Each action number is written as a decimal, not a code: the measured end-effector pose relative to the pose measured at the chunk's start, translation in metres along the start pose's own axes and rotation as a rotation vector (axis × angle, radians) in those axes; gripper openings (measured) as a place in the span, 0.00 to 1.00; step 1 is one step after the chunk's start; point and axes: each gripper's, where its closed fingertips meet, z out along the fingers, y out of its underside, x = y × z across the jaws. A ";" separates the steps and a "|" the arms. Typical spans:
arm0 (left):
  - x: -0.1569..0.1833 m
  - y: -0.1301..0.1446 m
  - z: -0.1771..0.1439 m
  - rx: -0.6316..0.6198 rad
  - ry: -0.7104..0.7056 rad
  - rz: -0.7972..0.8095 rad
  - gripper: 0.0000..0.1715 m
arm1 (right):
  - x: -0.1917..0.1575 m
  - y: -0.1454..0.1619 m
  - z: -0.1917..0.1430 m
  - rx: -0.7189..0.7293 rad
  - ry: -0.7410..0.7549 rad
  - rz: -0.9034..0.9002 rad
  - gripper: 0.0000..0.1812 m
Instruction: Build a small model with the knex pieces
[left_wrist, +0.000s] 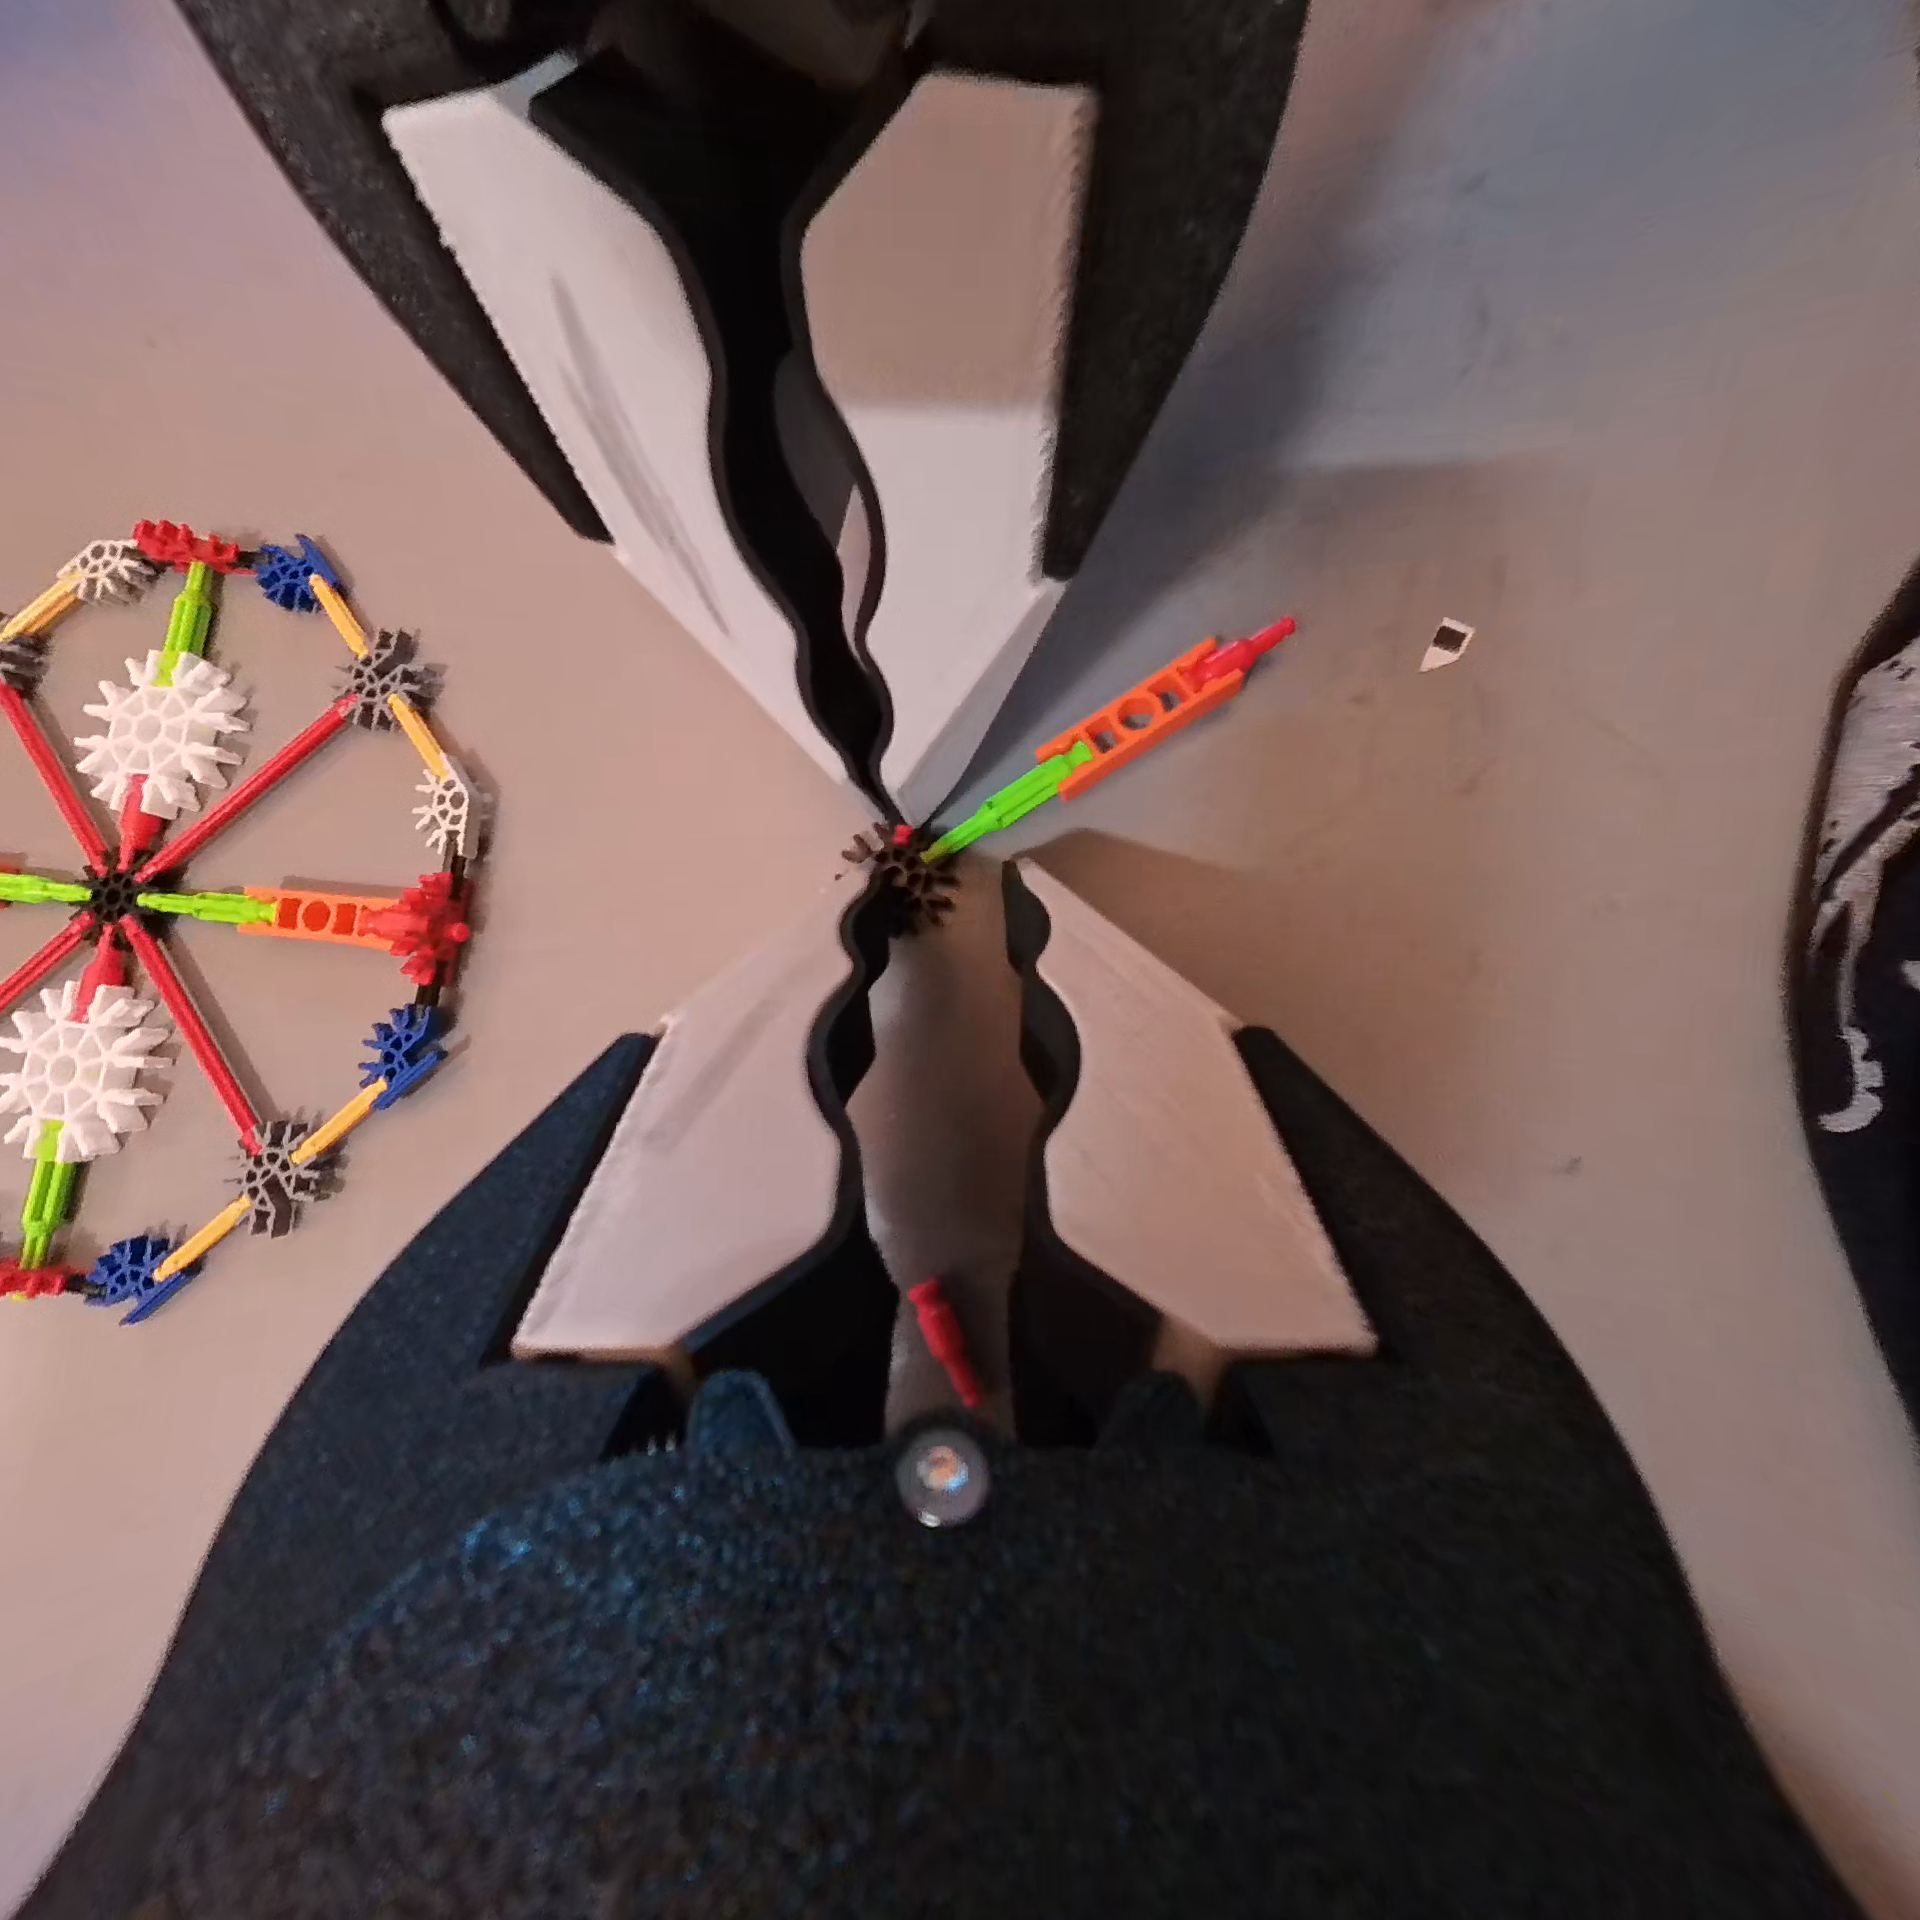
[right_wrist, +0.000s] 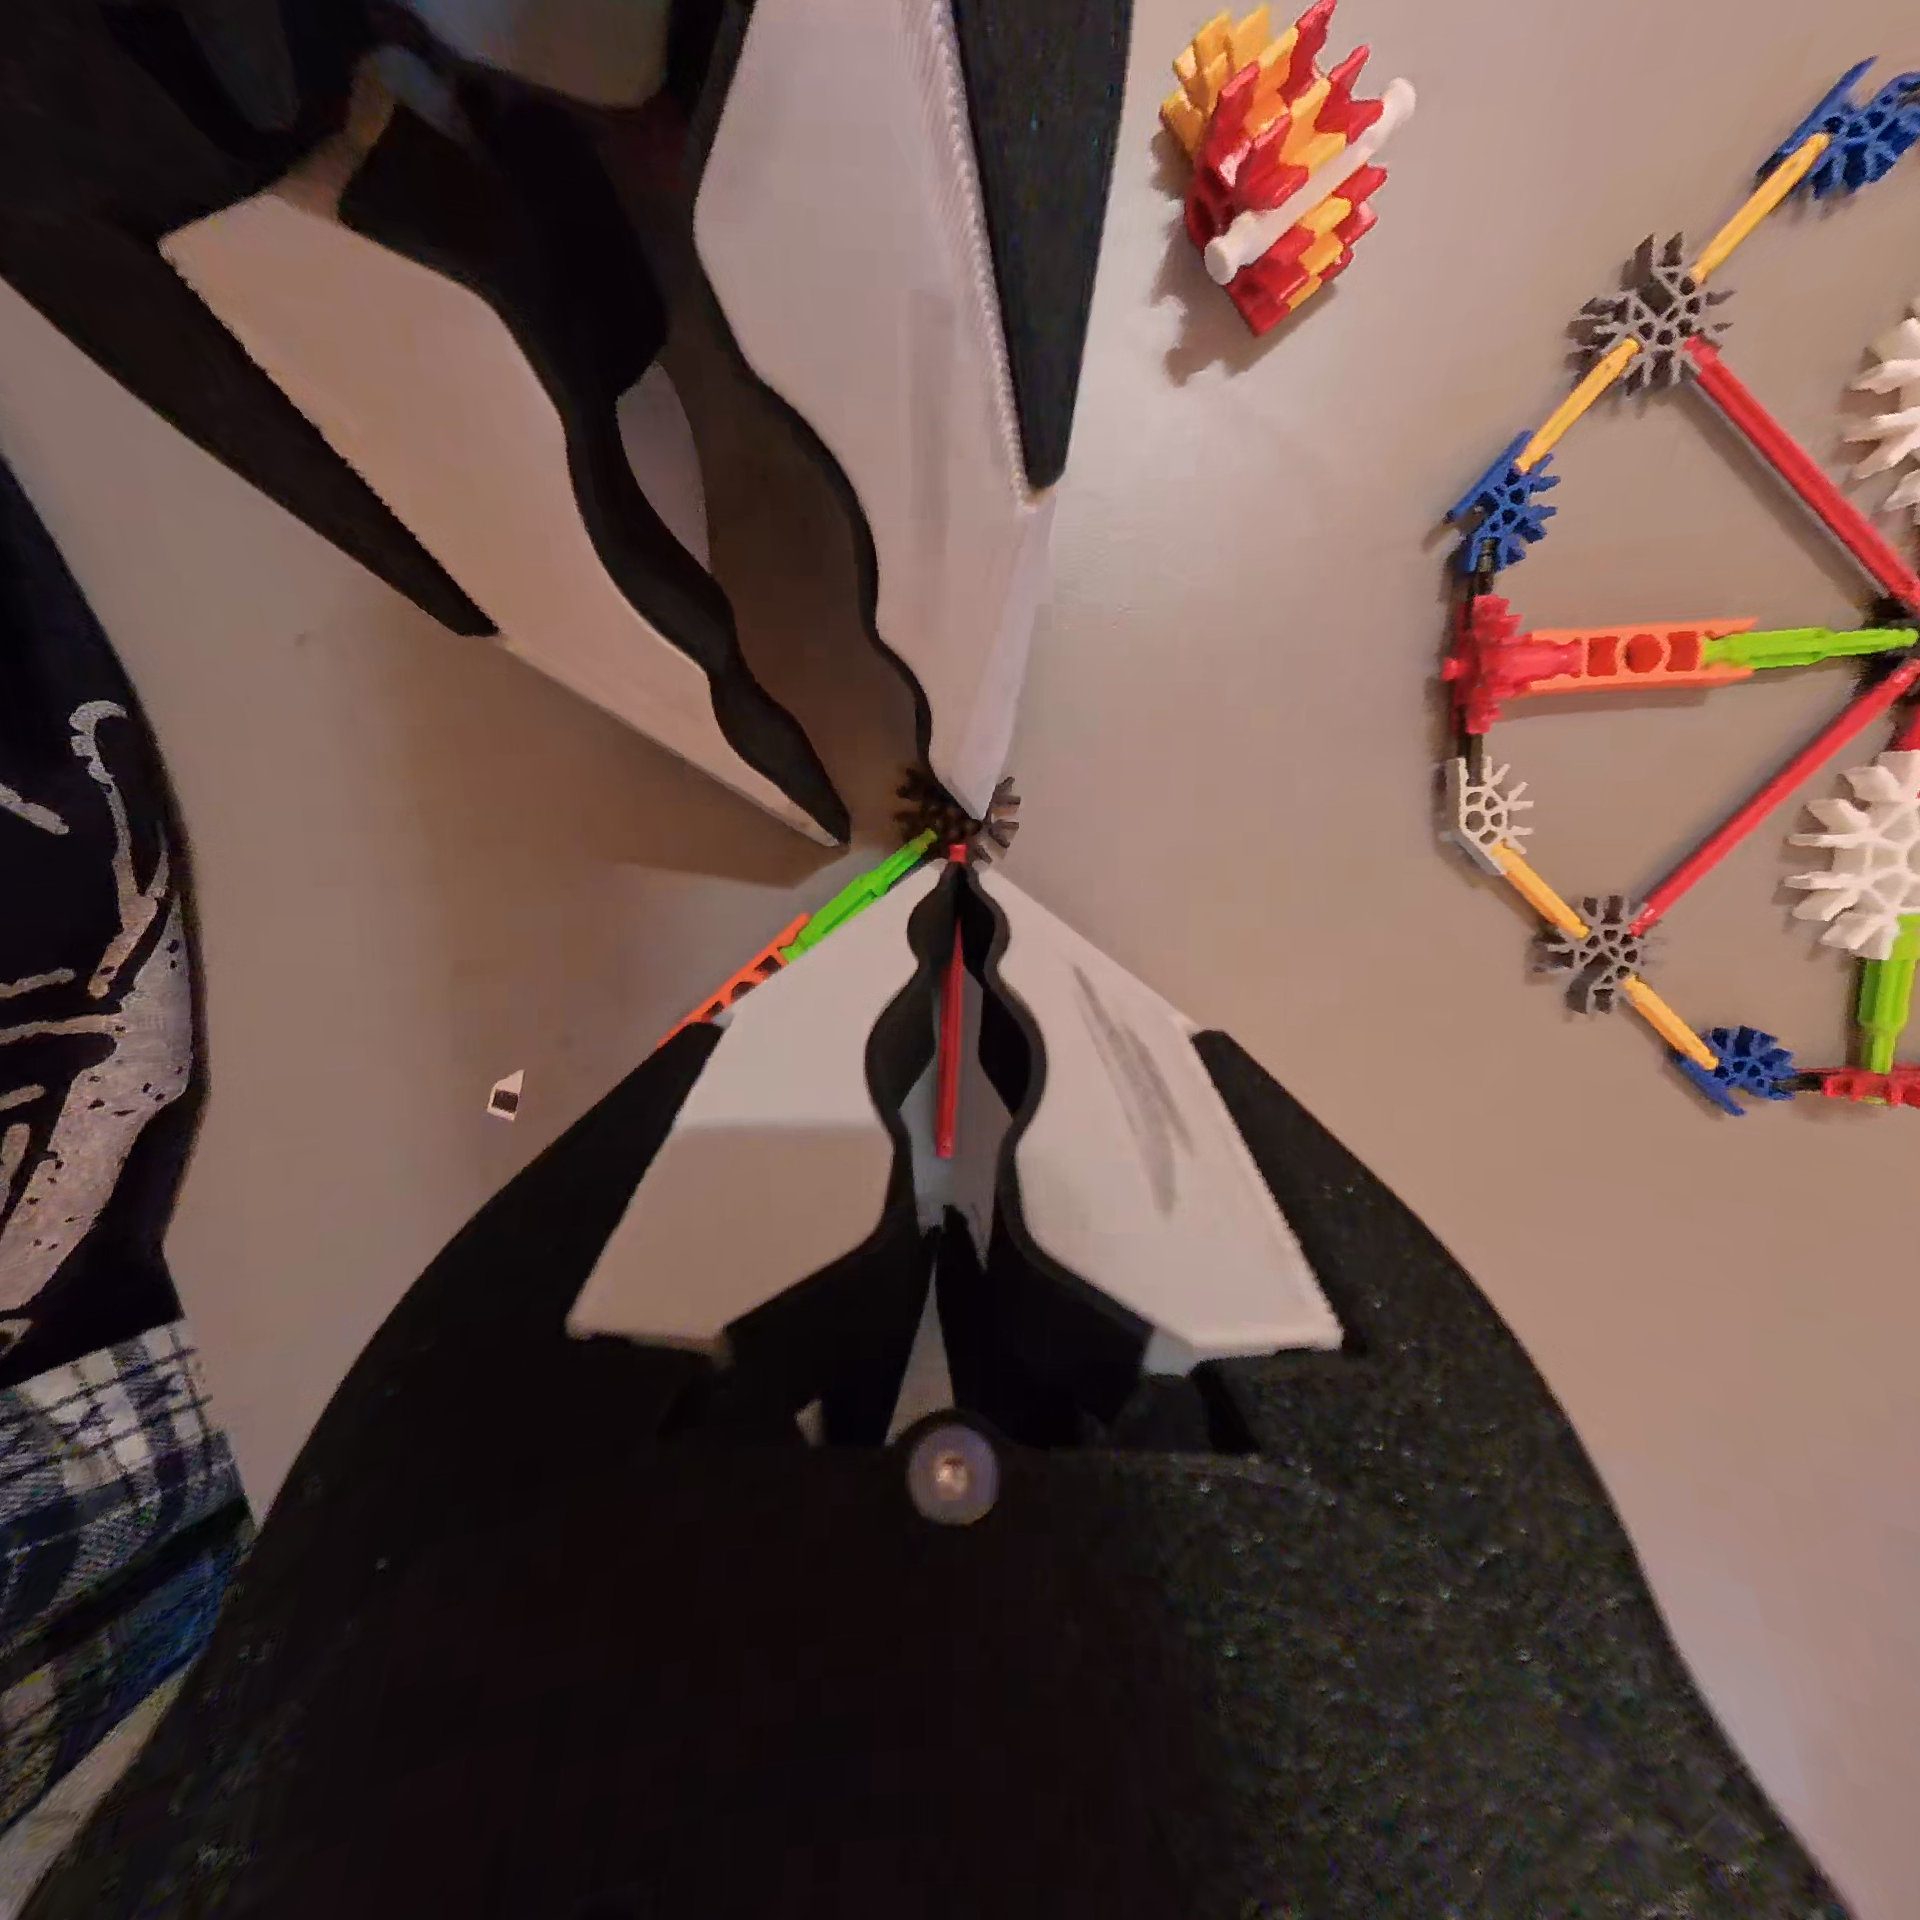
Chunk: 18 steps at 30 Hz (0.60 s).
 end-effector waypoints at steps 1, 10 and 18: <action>0.000 0.000 0.000 0.001 0.001 0.000 0.12 | 0.000 0.000 0.000 -0.024 0.001 -0.010 0.00; -0.002 0.001 -0.001 0.001 -0.002 0.012 0.11 | 0.000 -0.001 0.000 -0.138 -0.139 -0.001 0.00; -0.004 0.003 -0.002 0.002 -0.014 0.008 0.12 | 0.003 -0.006 0.001 0.035 -0.166 0.165 0.00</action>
